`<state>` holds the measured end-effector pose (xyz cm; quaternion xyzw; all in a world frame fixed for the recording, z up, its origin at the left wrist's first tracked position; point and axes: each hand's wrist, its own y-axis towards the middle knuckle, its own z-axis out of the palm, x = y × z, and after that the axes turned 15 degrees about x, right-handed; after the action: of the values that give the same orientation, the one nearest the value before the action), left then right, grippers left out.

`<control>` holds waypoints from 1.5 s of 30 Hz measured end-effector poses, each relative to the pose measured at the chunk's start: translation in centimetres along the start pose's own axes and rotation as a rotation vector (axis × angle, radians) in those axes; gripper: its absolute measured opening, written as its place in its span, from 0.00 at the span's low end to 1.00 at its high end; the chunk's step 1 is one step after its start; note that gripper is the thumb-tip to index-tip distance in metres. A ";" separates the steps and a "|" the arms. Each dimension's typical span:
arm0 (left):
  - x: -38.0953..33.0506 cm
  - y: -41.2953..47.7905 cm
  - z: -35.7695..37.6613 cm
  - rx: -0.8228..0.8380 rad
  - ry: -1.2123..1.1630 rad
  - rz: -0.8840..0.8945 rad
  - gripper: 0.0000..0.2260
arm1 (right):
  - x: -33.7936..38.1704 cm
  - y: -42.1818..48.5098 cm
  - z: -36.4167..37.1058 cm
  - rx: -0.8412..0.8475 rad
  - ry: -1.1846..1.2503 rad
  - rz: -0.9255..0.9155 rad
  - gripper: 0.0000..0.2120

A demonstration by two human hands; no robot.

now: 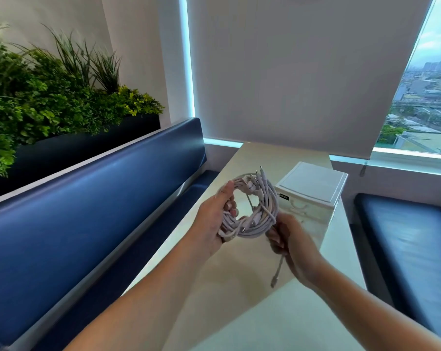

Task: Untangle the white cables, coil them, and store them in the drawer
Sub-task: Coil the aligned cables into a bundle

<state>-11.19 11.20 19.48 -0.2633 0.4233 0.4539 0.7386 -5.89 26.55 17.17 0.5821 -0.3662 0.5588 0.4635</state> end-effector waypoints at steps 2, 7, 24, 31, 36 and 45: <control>0.5 0.2 0.8 -0.099 0.041 0.004 0.17 | 0.2 0.0 0.9 -0.006 0.101 0.021 0.26; 0.9 0.0 1.2 -0.149 0.204 -0.031 0.19 | 1.2 0.4 1.3 -0.100 -0.007 0.050 0.19; -3.9 -1.3 -1.2 0.436 1.133 -0.194 0.30 | 3.1 -0.4 -2.1 0.342 -0.310 0.416 0.24; -3.5 -1.4 -0.6 0.365 1.817 0.084 0.32 | 3.7 0.6 -1.9 0.315 -0.419 0.434 0.18; -2.8 -1.4 -1.0 0.345 1.574 -0.033 0.17 | 4.2 0.9 -2.0 0.328 -0.374 0.399 0.18; -2.9 -0.7 -1.5 0.471 1.062 -0.353 0.08 | 3.6 0.7 -2.4 0.342 -0.275 0.430 0.20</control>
<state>-11.80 8.47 21.25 -0.3496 0.7728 0.0255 0.5290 -6.92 28.93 20.69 0.6310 -0.4409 0.6136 0.1760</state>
